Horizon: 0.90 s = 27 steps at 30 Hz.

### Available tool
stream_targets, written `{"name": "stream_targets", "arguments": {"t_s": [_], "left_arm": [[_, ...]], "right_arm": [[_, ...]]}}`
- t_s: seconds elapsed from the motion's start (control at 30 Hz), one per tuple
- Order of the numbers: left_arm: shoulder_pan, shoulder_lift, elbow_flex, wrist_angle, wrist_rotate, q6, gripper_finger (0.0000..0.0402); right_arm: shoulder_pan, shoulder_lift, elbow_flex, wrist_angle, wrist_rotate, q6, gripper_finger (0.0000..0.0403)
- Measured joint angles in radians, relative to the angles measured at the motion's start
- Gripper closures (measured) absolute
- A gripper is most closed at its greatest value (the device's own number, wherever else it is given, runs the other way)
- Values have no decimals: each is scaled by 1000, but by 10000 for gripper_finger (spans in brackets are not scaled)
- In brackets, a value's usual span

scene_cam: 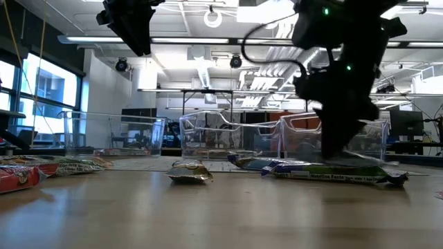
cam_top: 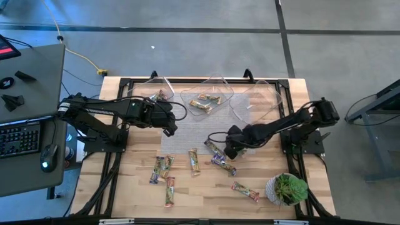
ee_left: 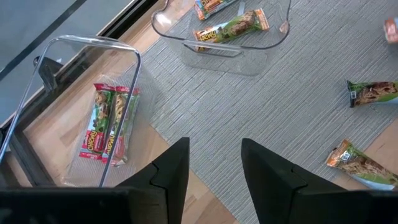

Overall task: Pick and place Granola Bars by type
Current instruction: Put the yellow granola bar into the middle transparent bin

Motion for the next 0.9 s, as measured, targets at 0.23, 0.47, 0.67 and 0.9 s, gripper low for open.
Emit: {"name": "stream_targets", "arguments": {"t_s": [0.23,0.47,0.67,0.9], "left_arm": [[0,0,0,3,0,0,261],[0,0,0,8,1,-1,261],[0,0,0,9,2,-8,261],[0,0,0,8,-1,-8,261]], "right_arm": [[-89,-79,2,272,-28,-262,345],[-314,-88,91,593,-117,-641,346],[-472,-12,256,559,-39,-847,346],[-579,161,276,547,-89,-834,346]]}}
